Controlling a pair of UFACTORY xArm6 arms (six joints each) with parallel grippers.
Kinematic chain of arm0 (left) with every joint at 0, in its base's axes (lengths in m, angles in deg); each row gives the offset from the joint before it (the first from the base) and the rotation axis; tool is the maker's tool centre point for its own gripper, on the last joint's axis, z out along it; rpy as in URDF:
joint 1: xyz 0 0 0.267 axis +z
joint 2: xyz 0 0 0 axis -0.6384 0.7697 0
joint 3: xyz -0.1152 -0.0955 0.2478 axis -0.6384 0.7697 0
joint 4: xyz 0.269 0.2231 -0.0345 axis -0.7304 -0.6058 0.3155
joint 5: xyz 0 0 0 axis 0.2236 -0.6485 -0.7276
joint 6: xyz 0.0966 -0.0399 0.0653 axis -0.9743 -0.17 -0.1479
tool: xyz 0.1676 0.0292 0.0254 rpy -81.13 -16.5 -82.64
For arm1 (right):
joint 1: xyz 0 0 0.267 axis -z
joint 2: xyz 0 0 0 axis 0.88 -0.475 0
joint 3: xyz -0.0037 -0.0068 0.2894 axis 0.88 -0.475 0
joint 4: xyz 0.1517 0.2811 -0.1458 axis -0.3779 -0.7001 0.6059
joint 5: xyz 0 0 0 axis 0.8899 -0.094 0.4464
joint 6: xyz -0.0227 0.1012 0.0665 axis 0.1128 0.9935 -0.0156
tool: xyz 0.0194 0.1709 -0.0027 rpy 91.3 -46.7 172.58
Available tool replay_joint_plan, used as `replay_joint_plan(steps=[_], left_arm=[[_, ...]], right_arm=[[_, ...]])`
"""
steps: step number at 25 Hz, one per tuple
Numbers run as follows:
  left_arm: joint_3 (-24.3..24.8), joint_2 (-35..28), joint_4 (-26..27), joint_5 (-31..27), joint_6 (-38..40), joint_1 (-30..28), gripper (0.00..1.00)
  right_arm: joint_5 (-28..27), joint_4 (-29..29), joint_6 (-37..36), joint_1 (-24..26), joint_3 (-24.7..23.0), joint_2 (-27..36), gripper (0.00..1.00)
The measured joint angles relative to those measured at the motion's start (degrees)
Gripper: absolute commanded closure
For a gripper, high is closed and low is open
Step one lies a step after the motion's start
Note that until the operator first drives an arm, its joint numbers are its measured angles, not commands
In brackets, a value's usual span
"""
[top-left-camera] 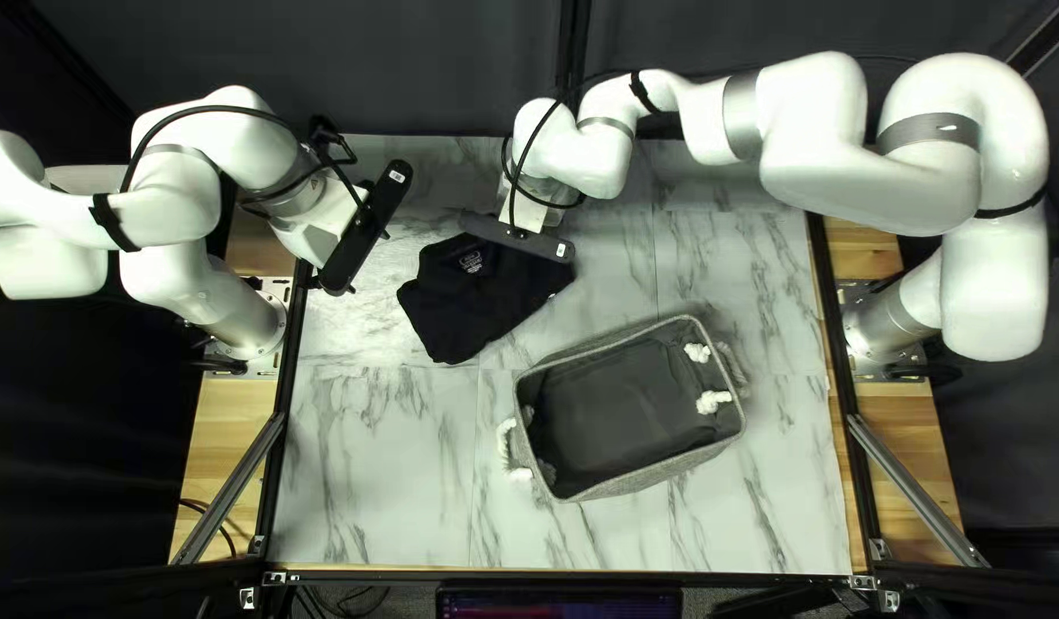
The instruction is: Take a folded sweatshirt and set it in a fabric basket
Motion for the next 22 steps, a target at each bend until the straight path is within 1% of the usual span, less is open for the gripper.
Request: replay_joint_plan(steps=[7, 14, 17, 22], left_arm=[[0.0, 0.0, 0.0, 0.0, 0.0, 0.0, 0.00], [0.0, 0.0, 0.0, 0.0, 0.0, 0.0, 0.00], [0.0, 0.0, 0.0, 0.0, 0.0, 0.0, 0.00], [0.0, 0.0, 0.0, 0.0, 0.0, 0.0, 0.00]], right_arm=[[1.4, 1.4, 1.3, -1.4, -1.9, 1.4, 1.00], [5.1, 3.4, 1.3, -1.9, -11.8, 8.5, 1.00], [6.9, 4.2, -0.1, -1.4, -13.6, 9.0, 1.00], [7.7, 5.6, -1.2, -1.0, -15.9, 10.7, 1.00]])
